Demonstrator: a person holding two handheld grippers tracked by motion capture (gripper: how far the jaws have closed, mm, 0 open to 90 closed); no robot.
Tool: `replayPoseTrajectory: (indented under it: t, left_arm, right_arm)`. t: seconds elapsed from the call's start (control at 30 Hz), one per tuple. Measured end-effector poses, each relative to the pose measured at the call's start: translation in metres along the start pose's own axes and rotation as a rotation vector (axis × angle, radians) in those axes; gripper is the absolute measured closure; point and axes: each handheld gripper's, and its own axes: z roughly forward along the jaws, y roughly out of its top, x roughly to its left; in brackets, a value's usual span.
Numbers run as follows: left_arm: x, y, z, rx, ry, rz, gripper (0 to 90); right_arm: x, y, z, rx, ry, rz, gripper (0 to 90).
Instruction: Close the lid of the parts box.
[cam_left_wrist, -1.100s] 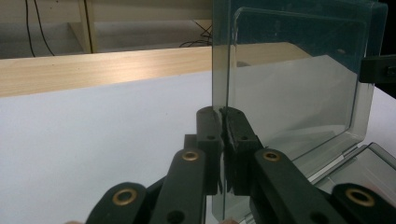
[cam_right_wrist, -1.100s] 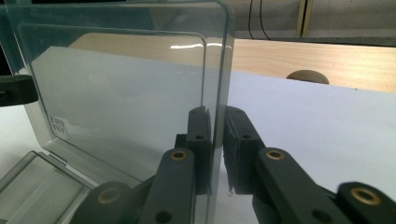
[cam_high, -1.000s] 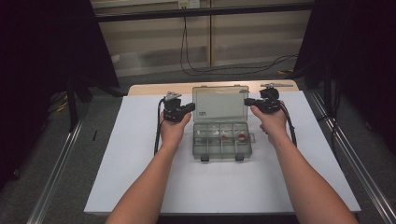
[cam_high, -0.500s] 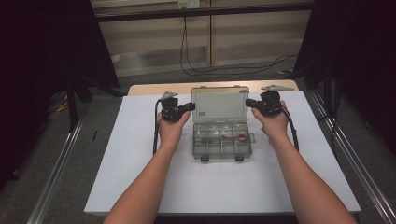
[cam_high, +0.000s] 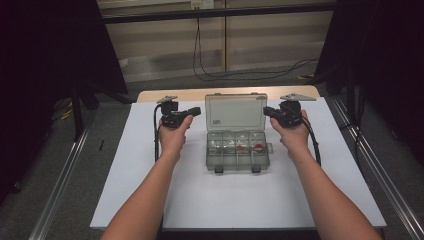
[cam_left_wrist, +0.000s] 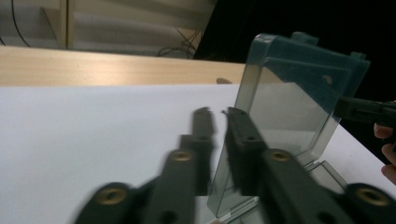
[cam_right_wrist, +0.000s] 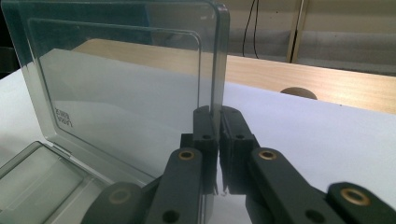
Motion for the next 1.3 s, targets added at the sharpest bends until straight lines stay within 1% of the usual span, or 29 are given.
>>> replayPoseTrajectory:
  t: [0.03,0.1,0.13,0.17,0.2,0.23,0.33,0.37,0.4,0.47,0.5,0.53,0.57,0.6,0.63,0.7,0.77,0.8,0.93,0.97,1.0,1.07,1.1,1.13,1.2,1.3]
  left_arm:
    - [0.002,0.000,0.003,0.007,-0.011,-0.013,89.1]
    - [0.002,0.001,0.009,0.013,-0.009,-0.043,90.0]
    - [0.002,0.001,0.012,0.033,-0.013,-0.047,90.0]
    - [0.003,0.001,0.016,0.041,-0.010,-0.043,90.0]
    - [0.003,0.001,0.019,0.047,-0.002,-0.047,90.0]
    - [0.003,0.001,0.022,0.052,0.004,-0.060,90.0]
    - [0.004,0.002,0.029,0.045,0.010,-0.104,90.0]
    - [0.005,0.003,0.030,0.052,-0.008,-0.110,90.0]
    - [0.005,0.003,0.032,0.052,-0.008,-0.114,90.0]
    - [0.004,0.005,0.035,0.058,-0.016,-0.114,90.0]
    - [0.004,0.006,0.035,0.064,-0.024,-0.106,90.0]
    - [0.003,0.007,0.036,0.070,-0.018,-0.099,90.0]
    - [0.002,0.007,0.037,0.076,-0.029,-0.095,90.0]
    - [0.001,0.007,0.037,0.073,-0.024,-0.100,90.0]
    - [0.001,0.008,0.037,0.076,-0.024,-0.093,90.0]
    - [0.001,0.008,0.037,0.073,-0.034,-0.099,90.0]
    - [0.000,0.008,0.037,0.072,-0.047,-0.108,90.0]
    - [0.000,0.008,0.036,0.075,-0.054,-0.101,90.0]
    - [-0.002,0.008,0.036,0.071,-0.070,-0.102,90.0]
    - [-0.002,0.009,0.036,0.072,-0.075,-0.095,90.0]
    - [-0.003,0.009,0.036,0.066,-0.078,-0.097,90.0]
    - [-0.004,0.009,0.037,0.065,-0.082,-0.102,90.0]
    - [-0.005,0.009,0.037,0.066,-0.088,-0.101,90.0]
    - [-0.005,0.009,0.036,0.071,-0.082,-0.096,90.0]
    - [-0.007,0.009,0.035,0.066,-0.077,-0.075,90.0]
    - [-0.009,0.009,0.035,0.066,-0.085,-0.073,90.0]
  right_arm:
    - [0.000,0.000,-0.001,-0.002,0.001,0.000,86.2]
    - [0.001,-0.001,-0.002,-0.006,0.001,-0.004,86.2]
    - [0.001,-0.001,-0.002,-0.007,0.002,-0.007,86.2]
    - [0.001,-0.002,-0.003,-0.010,0.001,-0.011,86.2]
    - [0.001,-0.002,-0.003,-0.010,0.001,-0.011,86.2]
    - [0.001,-0.002,-0.003,-0.012,0.002,-0.011,86.2]
    - [0.002,-0.003,-0.005,-0.020,0.005,-0.014,86.1]
    - [0.002,-0.004,-0.005,-0.023,0.006,-0.015,86.1]
    - [0.002,-0.005,-0.006,-0.030,0.006,-0.013,86.1]
    - [0.002,-0.006,-0.007,-0.033,0.012,-0.016,86.1]
    - [0.002,-0.006,-0.007,-0.037,0.013,-0.015,86.0]
    - [0.002,-0.007,-0.007,-0.042,0.015,-0.014,86.0]
    - [0.002,-0.007,-0.008,-0.044,0.017,-0.015,86.0]
    - [0.001,-0.008,-0.008,-0.044,0.023,-0.021,85.9]
    - [0.001,-0.008,-0.008,-0.050,0.023,-0.024,85.9]
    - [0.001,-0.009,-0.009,-0.053,0.022,-0.018,85.8]
    - [0.002,-0.009,-0.009,-0.054,0.028,-0.028,85.7]
    - [0.002,-0.009,-0.010,-0.055,0.026,-0.028,85.6]
    - [0.002,-0.010,-0.012,-0.053,0.035,-0.043,85.4]
    - [0.002,-0.010,-0.012,-0.053,0.037,-0.047,85.3]
    - [0.002,-0.010,-0.013,-0.050,0.037,-0.046,85.3]
    - [0.002,-0.009,-0.014,-0.050,0.040,-0.062,85.1]
    - [0.002,-0.009,-0.014,-0.046,0.042,-0.062,85.0]
    - [0.002,-0.009,-0.015,-0.044,0.043,-0.057,84.8]
    - [0.002,-0.009,-0.016,-0.039,0.053,-0.062,84.3]
    - [0.001,-0.010,-0.019,-0.040,0.069,-0.050,81.0]
